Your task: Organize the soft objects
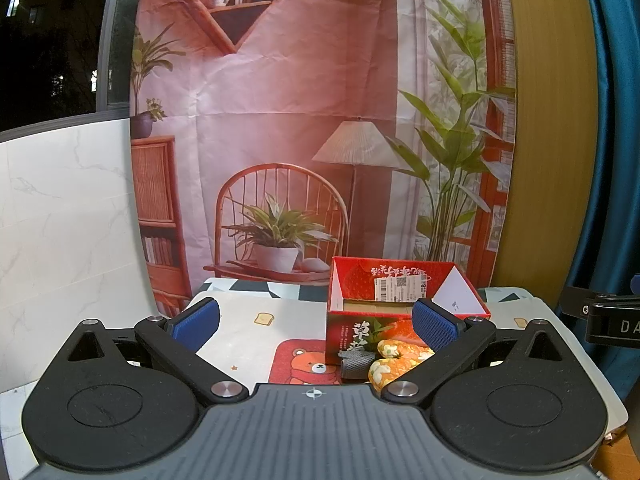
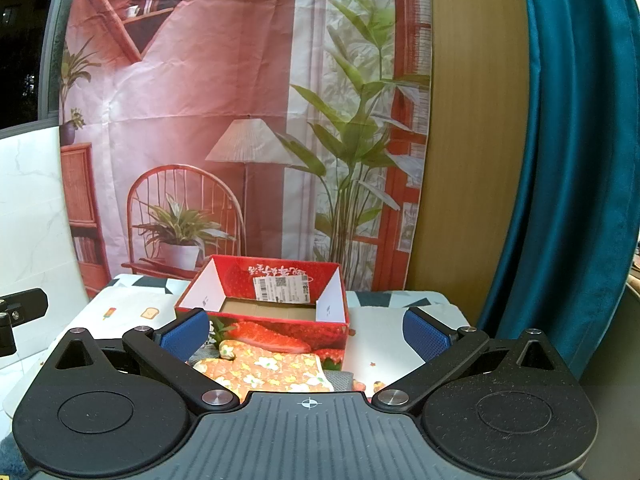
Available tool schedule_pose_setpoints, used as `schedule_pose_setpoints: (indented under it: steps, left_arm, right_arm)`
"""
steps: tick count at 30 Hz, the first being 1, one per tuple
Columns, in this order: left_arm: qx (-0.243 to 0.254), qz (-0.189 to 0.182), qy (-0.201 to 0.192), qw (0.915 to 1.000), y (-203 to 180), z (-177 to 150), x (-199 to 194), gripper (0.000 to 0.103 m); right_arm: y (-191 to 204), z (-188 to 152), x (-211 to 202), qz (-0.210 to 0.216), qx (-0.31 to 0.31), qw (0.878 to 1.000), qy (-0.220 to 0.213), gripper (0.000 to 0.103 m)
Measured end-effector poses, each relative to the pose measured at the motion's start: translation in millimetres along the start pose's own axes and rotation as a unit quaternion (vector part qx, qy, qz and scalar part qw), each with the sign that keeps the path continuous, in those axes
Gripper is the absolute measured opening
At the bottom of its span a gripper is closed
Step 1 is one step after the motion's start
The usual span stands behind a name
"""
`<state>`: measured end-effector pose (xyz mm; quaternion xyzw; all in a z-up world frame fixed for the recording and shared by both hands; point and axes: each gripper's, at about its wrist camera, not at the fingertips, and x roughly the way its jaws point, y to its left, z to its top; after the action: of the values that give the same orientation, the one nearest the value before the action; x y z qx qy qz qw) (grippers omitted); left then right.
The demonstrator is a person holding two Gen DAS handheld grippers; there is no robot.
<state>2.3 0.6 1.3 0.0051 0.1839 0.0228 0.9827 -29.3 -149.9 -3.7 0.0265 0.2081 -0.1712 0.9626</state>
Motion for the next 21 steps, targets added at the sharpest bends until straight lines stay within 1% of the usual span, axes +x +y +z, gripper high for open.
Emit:
schedule_pose_setpoints:
  steps: [21]
  left_arm:
    - [0.000,0.000,0.000,1.0000,0.1,-0.2,-0.1,0.103]
  right_arm:
    - [-0.3,-2.1,1.2,0.000,-0.001,1.000,0.002,0.103]
